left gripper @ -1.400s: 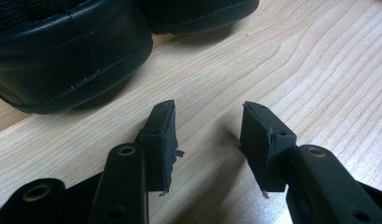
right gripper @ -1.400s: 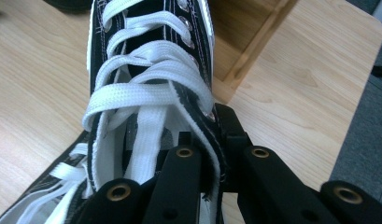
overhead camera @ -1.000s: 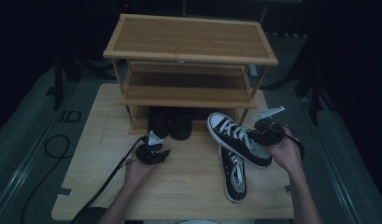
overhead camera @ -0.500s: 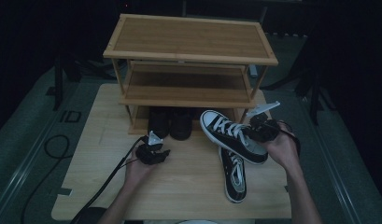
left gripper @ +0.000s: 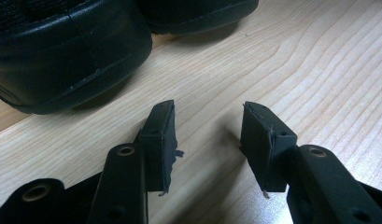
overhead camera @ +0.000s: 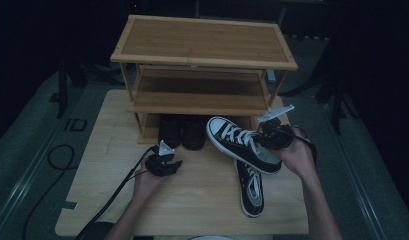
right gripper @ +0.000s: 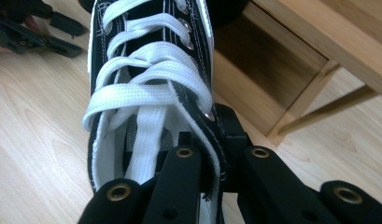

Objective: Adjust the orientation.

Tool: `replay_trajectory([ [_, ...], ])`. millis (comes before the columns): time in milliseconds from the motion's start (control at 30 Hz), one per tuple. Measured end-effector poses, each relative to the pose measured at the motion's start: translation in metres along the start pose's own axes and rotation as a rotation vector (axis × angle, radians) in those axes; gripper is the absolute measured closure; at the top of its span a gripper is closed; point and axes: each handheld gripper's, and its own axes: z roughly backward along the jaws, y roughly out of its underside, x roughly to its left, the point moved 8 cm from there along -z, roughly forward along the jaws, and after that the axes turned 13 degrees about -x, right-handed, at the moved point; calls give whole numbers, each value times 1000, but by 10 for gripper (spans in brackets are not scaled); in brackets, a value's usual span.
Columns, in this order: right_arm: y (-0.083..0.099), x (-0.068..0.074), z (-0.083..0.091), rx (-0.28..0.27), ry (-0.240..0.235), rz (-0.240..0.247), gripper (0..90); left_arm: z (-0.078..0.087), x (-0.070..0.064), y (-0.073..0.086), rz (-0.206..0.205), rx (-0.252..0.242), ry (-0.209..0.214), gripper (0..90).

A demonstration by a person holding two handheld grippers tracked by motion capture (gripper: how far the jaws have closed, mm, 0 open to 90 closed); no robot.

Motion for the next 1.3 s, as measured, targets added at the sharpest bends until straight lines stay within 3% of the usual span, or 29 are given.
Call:
replay_trajectory([
  [733,-35,16,6,-46,-73,30,883,0,0,0,-3,0,-1,554],
  [967,-48,19,9,-51,-69,42,883,0,0,0,-3,0,0,554],
  [1300,-67,10,18,-81,-51,35,883,0,0,0,-3,1,1,554],
])
